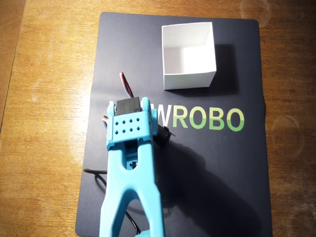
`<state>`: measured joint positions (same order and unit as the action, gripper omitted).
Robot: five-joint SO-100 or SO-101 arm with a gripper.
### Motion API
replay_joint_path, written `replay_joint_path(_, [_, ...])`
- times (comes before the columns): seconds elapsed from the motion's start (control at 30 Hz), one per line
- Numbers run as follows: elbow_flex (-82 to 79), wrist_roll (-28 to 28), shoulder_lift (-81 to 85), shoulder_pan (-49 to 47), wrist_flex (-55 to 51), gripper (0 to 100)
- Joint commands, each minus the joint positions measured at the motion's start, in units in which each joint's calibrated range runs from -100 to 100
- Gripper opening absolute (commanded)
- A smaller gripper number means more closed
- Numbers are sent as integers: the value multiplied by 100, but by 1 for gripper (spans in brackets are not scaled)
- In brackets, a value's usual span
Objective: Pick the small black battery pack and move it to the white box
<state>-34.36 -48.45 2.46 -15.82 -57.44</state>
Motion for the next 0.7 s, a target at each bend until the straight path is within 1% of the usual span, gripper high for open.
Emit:
replay_joint_path(0.0, [3,12,136,180,-32,3])
replay_joint_path(0.17, [121,12,162,309,-111,3])
replay_joint_path(0.27, [112,23,451,298,-111,3])
replay_joint_path(0.43, [121,452,951,63,126,3])
replay_joint_path(0.6, [121,1202,1521,-42,862,3])
replay_joint_path(0.67, [121,1305,1670,-66,844,3])
